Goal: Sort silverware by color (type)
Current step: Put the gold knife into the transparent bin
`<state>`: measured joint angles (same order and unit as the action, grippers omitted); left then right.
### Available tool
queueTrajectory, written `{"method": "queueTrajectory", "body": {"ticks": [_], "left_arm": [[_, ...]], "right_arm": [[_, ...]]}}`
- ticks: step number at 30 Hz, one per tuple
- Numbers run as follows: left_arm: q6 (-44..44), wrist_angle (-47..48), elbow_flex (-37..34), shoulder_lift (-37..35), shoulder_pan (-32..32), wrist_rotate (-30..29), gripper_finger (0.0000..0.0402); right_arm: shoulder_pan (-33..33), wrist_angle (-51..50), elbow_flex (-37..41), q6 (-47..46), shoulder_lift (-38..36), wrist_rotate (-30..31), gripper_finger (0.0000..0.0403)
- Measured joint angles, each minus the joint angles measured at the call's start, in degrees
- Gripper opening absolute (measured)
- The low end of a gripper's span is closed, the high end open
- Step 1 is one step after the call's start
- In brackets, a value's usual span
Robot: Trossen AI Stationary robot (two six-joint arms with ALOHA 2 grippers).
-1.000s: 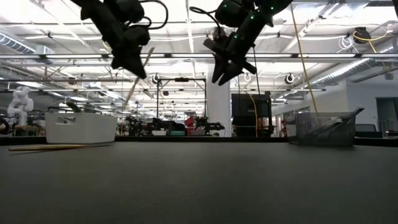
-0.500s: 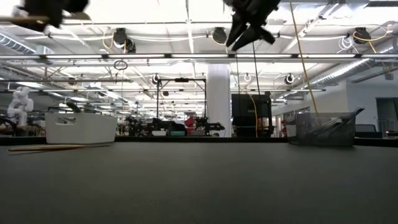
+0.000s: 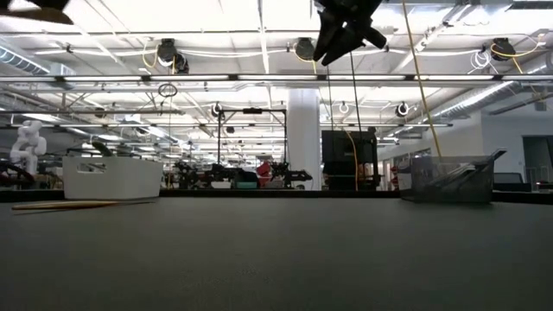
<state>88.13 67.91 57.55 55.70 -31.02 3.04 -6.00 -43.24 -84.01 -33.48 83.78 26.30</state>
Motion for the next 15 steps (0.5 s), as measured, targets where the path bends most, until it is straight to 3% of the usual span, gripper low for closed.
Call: {"method": "queueTrajectory", "body": {"ticks": [4, 10, 15], "left_arm": [[4.24, -9.00, -2.31, 3.51, -6.80, -0.19, 0.0027], [11.55, -9.80, -4.79, 8.83, -13.47, -0.18, 0.0035], [16.30, -10.47, -4.79, 11.13, -15.35, 0.02, 0.0104]], "right_arm": [[2.31, -0.21, 0.00, -1.72, 0.56, 0.95, 0.0102], [3.81, -2.80, 0.00, -1.56, 0.45, 1.04, 0.0102], [3.72, -3.95, 0.00, -1.46, 0.42, 1.21, 0.0102]]}}
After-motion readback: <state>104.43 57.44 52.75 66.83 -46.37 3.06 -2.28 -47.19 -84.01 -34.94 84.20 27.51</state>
